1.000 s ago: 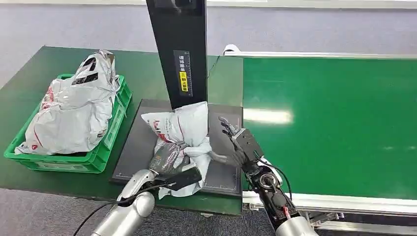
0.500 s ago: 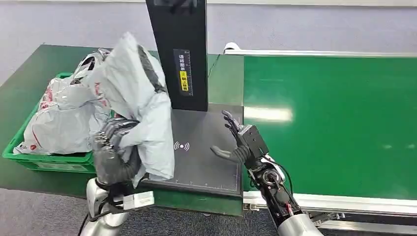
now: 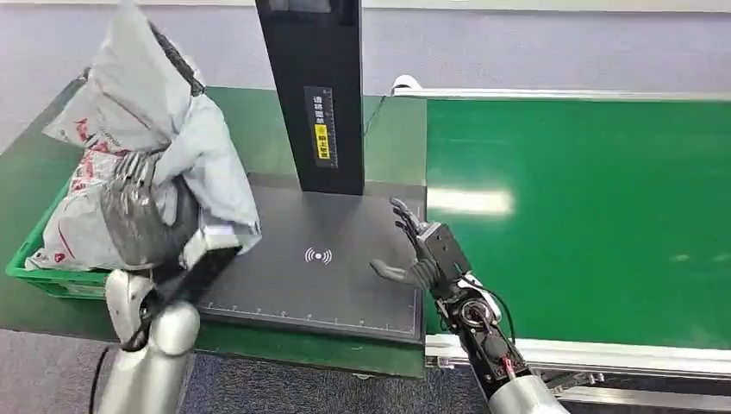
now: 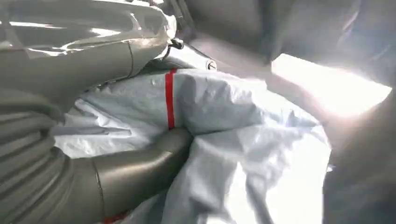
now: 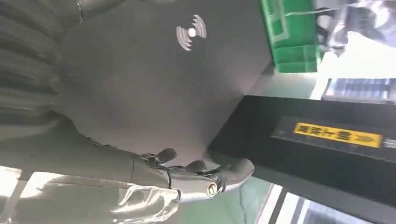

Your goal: Moved the parcel from conveyor to table for the left to box.

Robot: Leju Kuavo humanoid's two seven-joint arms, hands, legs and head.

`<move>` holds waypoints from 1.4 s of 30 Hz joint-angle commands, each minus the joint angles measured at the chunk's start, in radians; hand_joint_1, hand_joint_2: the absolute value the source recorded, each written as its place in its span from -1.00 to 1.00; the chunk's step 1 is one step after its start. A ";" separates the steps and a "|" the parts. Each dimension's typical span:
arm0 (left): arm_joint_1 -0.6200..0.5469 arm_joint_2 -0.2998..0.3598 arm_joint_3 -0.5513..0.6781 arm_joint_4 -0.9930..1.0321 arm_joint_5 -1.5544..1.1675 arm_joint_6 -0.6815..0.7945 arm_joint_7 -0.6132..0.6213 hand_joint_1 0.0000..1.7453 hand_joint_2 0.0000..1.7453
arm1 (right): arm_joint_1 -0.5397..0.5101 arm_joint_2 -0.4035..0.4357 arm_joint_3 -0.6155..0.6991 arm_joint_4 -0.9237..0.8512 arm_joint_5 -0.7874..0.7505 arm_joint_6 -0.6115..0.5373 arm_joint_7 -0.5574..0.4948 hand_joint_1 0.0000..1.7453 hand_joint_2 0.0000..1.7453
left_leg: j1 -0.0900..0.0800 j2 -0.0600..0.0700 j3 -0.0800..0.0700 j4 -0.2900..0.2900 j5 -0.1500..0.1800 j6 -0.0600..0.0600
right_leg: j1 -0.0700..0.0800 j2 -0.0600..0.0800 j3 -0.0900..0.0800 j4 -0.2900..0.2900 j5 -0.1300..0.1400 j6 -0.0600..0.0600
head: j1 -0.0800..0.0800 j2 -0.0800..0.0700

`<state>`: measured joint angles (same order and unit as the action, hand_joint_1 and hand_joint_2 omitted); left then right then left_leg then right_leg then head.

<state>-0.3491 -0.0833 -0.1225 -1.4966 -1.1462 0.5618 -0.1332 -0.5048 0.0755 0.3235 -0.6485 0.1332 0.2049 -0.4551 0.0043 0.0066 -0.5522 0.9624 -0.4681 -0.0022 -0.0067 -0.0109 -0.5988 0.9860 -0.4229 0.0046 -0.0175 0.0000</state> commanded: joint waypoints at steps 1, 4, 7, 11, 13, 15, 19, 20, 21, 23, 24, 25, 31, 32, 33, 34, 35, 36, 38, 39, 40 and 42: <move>-0.350 0.142 0.064 0.495 -0.039 -0.057 0.128 1.00 1.00 | 0.000 -0.025 -0.005 0.028 0.016 0.002 0.006 -1.00 1.00 | 0.001 -0.001 0.000 0.000 0.001 -0.001 | 0.001 0.000 0.000 0.000 0.002 -0.001 | -0.001 0.000; -0.335 0.135 0.060 0.484 -0.042 -0.048 0.129 1.00 1.00 | 0.000 -0.024 -0.006 0.028 0.017 0.002 0.008 -1.00 1.00 | 0.000 0.003 0.001 0.000 0.001 -0.001 | 0.000 0.002 0.000 0.000 0.001 -0.001 | 0.000 0.000; -0.335 0.135 0.060 0.484 -0.042 -0.048 0.129 1.00 1.00 | 0.000 -0.024 -0.006 0.028 0.017 0.002 0.008 -1.00 1.00 | 0.001 0.003 0.000 0.000 0.001 -0.001 | 0.001 0.002 0.000 0.000 0.001 0.000 | 0.000 0.000; -0.408 0.171 0.044 0.580 -0.130 -0.181 0.267 1.00 1.00 | 0.007 -0.023 -0.016 0.019 0.028 0.002 0.018 -1.00 1.00 | 0.001 0.003 -0.003 0.000 0.001 -0.001 | 0.001 0.003 -0.004 0.000 0.002 -0.001 | 0.000 0.000; -0.506 0.193 0.053 0.761 -0.162 -0.289 0.330 1.00 1.00 | 0.014 -0.021 -0.026 0.016 0.038 0.002 0.026 -1.00 1.00 | 0.001 0.002 -0.004 0.001 0.001 -0.001 | 0.001 0.001 -0.004 0.001 0.001 -0.001 | 0.000 0.000; -0.558 0.214 0.058 0.886 -0.200 -0.293 0.373 1.00 1.00 | 0.016 -0.015 -0.032 0.019 0.048 0.007 0.028 -1.00 1.00 | 0.001 0.001 -0.004 0.001 0.001 -0.001 | 0.001 0.001 -0.004 0.000 0.002 -0.002 | 0.000 0.000; -0.597 0.262 0.076 1.055 -0.235 -0.389 0.410 1.00 1.00 | 0.000 0.007 -0.030 0.039 0.060 0.012 0.040 -1.00 1.00 | 0.001 0.006 -0.002 0.000 0.001 -0.001 | 0.001 0.006 -0.004 0.000 0.003 -0.002 | 0.000 0.000; -0.593 0.266 0.075 1.077 -0.245 -0.422 0.423 1.00 1.00 | -0.005 0.012 -0.028 0.045 0.063 0.014 0.044 -1.00 1.00 | 0.001 0.007 -0.002 0.000 0.001 -0.001 | 0.001 0.007 -0.004 0.001 0.003 -0.002 | 0.000 0.000; -0.583 0.271 0.065 1.096 -0.266 -0.445 0.442 1.00 1.00 | -0.012 0.019 -0.028 0.055 0.065 0.012 0.046 -1.00 1.00 | 0.000 0.009 -0.001 -0.001 0.001 -0.001 | 0.000 0.009 -0.004 0.001 0.003 -0.002 | 0.000 0.000; -0.571 0.276 0.062 1.134 -0.286 -0.509 0.473 1.00 1.00 | -0.024 0.032 -0.024 0.073 0.071 0.013 0.052 -1.00 1.00 | 0.000 0.010 0.001 -0.002 0.001 -0.001 | 0.000 0.009 -0.003 0.001 0.003 -0.002 | 0.000 0.000; -0.566 0.281 0.061 1.150 -0.293 -0.535 0.482 1.00 1.00 | -0.029 0.037 -0.022 0.078 0.074 0.012 0.053 -1.00 1.00 | 0.000 0.011 0.002 -0.002 0.001 -0.001 | 0.000 0.010 -0.003 0.001 0.003 -0.002 | 0.000 0.000; -0.565 0.290 0.058 1.174 -0.311 -0.588 0.514 1.00 1.00 | -0.038 0.042 -0.018 0.089 0.079 0.020 0.055 -1.00 1.00 | 0.000 0.011 0.001 -0.002 0.001 -0.001 | 0.000 0.010 -0.003 0.001 0.003 -0.002 | 0.000 0.000; -0.576 0.351 0.123 1.241 -0.288 -0.723 0.569 1.00 1.00 | -0.051 0.048 -0.011 0.112 0.087 0.031 0.051 -1.00 1.00 | 0.000 0.013 0.005 -0.003 0.001 -0.001 | -0.001 0.012 0.000 0.001 0.004 -0.002 | 0.000 0.000; -0.571 0.354 0.132 1.244 -0.284 -0.755 0.567 1.00 1.00 | -0.053 0.048 -0.011 0.114 0.088 0.032 0.049 -1.00 1.00 | 0.000 0.015 0.006 -0.004 0.001 -0.002 | 0.000 0.014 0.001 0.000 0.005 -0.003 | 0.000 0.000; -0.561 0.356 0.144 1.239 -0.280 -0.771 0.561 1.00 1.00 | -0.054 0.048 -0.012 0.117 0.087 0.034 0.047 -1.00 1.00 | 0.000 0.013 0.007 -0.004 0.001 -0.002 | 0.000 0.012 0.003 0.000 0.004 -0.002 | 0.000 0.000; -0.548 0.355 0.150 1.245 -0.277 -0.810 0.545 1.00 1.00 | -0.056 0.048 -0.013 0.119 0.087 0.036 0.045 -1.00 1.00 | 0.000 0.014 0.008 -0.005 0.002 -0.002 | 0.000 0.013 0.003 0.000 0.005 -0.003 | 0.000 0.000; -0.533 0.352 0.156 1.243 -0.276 -0.819 0.538 1.00 1.00 | -0.057 0.047 -0.012 0.121 0.088 0.038 0.045 -1.00 1.00 | 0.000 0.013 0.009 -0.005 0.002 -0.002 | -0.001 0.012 0.004 0.000 0.004 -0.002 | 0.000 0.000; -0.522 0.348 0.161 1.247 -0.275 -0.844 0.527 1.00 1.00 | -0.059 0.047 -0.012 0.124 0.089 0.039 0.044 -1.00 1.00 | -0.001 0.012 0.010 -0.004 0.001 -0.002 | -0.001 0.011 0.005 0.001 0.003 -0.002 | 0.000 0.000; -0.499 0.338 0.175 1.257 -0.264 -0.908 0.495 1.00 1.00 | -0.064 0.047 -0.009 0.131 0.092 0.045 0.041 -1.00 1.00 | -0.001 0.010 0.012 -0.005 0.001 -0.002 | -0.002 0.010 0.007 0.001 0.003 -0.002 | 0.000 0.000; -0.486 0.332 0.183 1.255 -0.258 -0.914 0.483 1.00 1.00 | -0.067 0.048 -0.008 0.134 0.093 0.045 0.039 -1.00 1.00 | -0.001 0.011 0.013 -0.006 0.002 -0.002 | -0.001 0.011 0.009 -0.001 0.004 -0.002 | 0.000 0.000; -0.484 0.330 0.185 1.258 -0.257 -0.918 0.478 1.00 1.00 | -0.067 0.048 -0.008 0.134 0.093 0.044 0.039 -1.00 1.00 | -0.001 0.010 0.014 -0.006 0.002 -0.002 | -0.002 0.010 0.010 0.000 0.003 -0.002 | 0.000 0.000; -0.484 0.319 0.190 1.259 -0.254 -0.926 0.466 1.00 1.00 | -0.069 0.047 -0.008 0.133 0.092 0.044 0.038 -1.00 1.00 | -0.002 0.009 0.014 -0.007 0.003 -0.002 | -0.002 0.010 0.011 -0.001 0.004 -0.002 | 0.000 0.000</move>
<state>-0.9548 0.2583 0.0061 -0.3670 -1.4164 -0.2957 0.3727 -0.5217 0.1106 0.3124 -0.6004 0.2228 0.2426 -0.4128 0.0046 0.0129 -0.5392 0.9605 -0.4679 -0.0040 -0.0068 -0.0045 -0.5865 0.9879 -0.4216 0.0023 -0.0176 0.0000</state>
